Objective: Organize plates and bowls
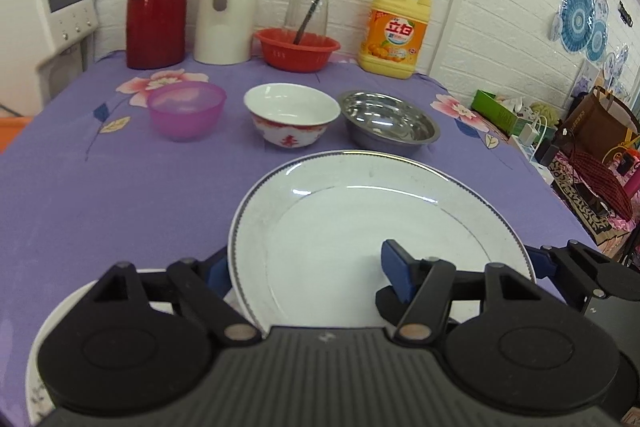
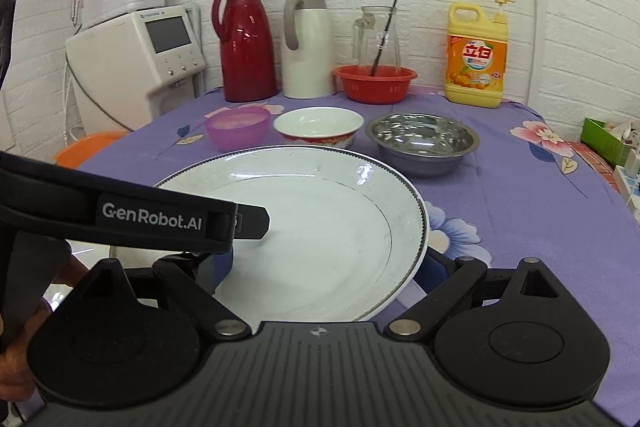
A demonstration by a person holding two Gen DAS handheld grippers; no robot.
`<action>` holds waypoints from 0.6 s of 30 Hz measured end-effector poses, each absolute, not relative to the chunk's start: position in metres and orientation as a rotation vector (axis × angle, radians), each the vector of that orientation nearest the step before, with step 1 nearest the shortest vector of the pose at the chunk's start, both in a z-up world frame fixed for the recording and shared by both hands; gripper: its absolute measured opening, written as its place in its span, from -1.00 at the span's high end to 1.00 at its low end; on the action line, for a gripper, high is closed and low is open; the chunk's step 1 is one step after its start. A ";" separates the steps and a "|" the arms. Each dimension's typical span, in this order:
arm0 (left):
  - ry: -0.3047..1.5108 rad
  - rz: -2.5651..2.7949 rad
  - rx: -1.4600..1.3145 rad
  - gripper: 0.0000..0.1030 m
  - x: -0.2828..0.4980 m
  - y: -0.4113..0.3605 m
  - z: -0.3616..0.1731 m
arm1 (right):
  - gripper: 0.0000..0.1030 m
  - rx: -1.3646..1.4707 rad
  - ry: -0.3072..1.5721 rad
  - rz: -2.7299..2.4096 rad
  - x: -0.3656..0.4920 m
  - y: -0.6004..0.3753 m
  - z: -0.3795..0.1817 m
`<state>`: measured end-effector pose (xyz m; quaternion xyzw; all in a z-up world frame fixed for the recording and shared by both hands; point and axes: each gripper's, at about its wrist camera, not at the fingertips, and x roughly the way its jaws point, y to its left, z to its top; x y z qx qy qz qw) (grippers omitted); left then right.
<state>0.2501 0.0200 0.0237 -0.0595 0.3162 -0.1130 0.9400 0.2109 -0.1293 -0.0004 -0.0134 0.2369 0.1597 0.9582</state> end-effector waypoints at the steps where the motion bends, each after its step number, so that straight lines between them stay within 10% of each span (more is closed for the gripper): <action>1: 0.639 -0.213 -0.123 -0.25 0.242 0.029 0.024 | -1.00 -0.034 0.477 0.342 0.206 -0.121 0.000; 18: 0.631 -0.032 -0.216 -0.26 0.160 0.124 0.001 | -1.00 -0.129 0.509 0.574 0.161 -0.032 -0.016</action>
